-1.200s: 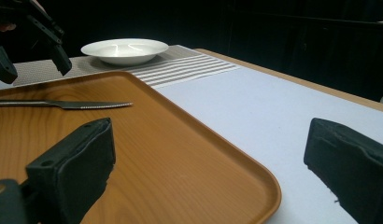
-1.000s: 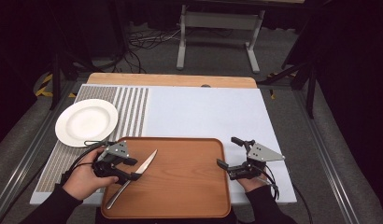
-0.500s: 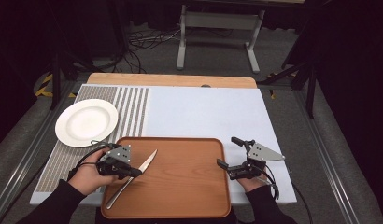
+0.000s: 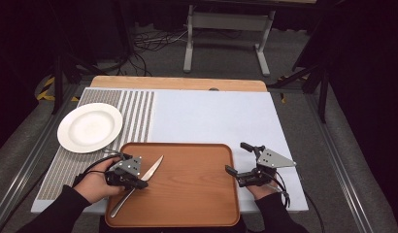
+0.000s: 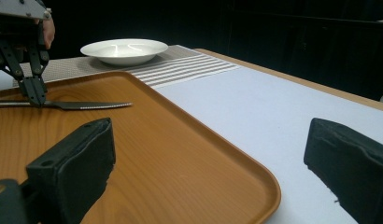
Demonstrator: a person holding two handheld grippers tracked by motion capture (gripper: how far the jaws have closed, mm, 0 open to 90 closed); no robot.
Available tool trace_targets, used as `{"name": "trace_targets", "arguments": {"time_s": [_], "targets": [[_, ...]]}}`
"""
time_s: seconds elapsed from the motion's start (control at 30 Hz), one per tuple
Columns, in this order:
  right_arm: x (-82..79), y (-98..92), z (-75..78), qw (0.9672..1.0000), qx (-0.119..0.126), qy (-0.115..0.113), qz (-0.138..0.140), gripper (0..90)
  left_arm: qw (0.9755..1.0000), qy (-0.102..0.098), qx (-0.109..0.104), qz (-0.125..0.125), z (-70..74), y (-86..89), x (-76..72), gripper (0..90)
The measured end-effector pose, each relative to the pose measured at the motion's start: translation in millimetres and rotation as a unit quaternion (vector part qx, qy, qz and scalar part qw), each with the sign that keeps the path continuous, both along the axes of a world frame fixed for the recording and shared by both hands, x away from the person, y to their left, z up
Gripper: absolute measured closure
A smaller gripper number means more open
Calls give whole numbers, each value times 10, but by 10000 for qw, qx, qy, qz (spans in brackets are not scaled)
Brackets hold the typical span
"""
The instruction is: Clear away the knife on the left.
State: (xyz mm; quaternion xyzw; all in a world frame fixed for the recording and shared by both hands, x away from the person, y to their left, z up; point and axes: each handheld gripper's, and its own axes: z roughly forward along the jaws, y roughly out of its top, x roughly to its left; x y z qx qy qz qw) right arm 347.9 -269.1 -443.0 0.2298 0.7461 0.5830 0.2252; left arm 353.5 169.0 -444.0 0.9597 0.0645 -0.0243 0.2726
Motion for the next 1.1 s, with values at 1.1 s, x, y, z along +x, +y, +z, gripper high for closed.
{"name": "trace_targets", "arguments": {"time_s": [1.1], "targets": [[0, 4, -2, 10000, -22, -5, -2, 30, 9984, -174, 393, 362, 5, 136, 11, 900]]}}
